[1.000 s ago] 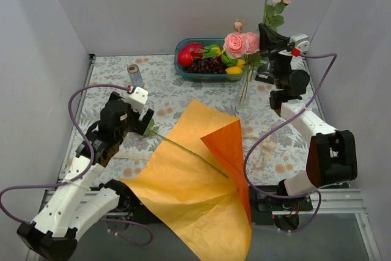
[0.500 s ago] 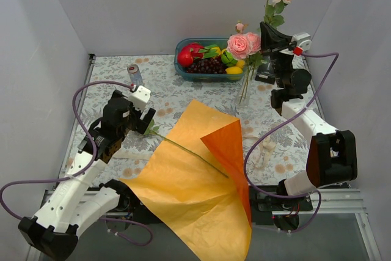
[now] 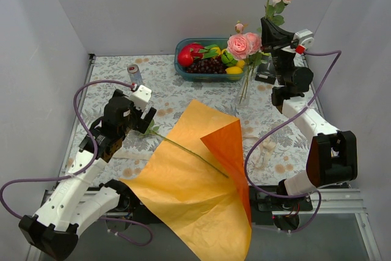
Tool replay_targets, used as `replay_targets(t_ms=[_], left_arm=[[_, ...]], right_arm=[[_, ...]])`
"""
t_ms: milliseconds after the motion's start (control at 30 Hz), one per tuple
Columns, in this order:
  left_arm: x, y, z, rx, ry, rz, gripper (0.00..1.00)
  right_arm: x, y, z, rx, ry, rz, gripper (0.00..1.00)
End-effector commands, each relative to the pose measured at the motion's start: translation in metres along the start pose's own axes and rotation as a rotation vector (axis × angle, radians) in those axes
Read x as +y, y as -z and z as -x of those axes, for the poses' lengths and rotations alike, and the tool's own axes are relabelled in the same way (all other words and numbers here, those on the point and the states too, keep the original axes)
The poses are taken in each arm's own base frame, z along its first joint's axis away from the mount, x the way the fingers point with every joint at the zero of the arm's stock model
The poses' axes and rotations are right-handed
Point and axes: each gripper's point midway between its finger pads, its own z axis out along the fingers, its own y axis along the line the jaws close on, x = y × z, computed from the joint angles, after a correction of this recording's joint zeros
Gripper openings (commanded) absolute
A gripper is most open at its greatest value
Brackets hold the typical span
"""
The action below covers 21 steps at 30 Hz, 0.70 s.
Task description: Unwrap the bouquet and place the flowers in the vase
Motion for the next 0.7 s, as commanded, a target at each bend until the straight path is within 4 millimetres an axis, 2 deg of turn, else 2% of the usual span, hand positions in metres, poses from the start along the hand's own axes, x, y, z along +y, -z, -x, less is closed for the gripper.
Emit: replay_targets(t_ms=[0, 333, 567, 667], left_arm=[[0.006, 0.006, 0.009, -0.039, -0.002, 0.010, 0.98], [0.004, 0.002, 0.010, -0.033, -0.005, 0.004, 0.98], [0.004, 0.000, 0.007, -0.025, -0.022, 0.006, 0.98], [0.003, -0.002, 0.006, -0.023, -0.027, 0.005, 0.98]], right_arm=[[0.026, 0.017, 0.159, -0.624, 0.123, 0.098, 0.01], [0.024, 0.011, 0.161, -0.638, 0.131, 0.109, 0.01], [0.021, 0.014, 0.141, -0.590, 0.089, 0.106, 0.01], [0.022, 0.018, 0.138, -0.576, 0.080, 0.105, 0.01]])
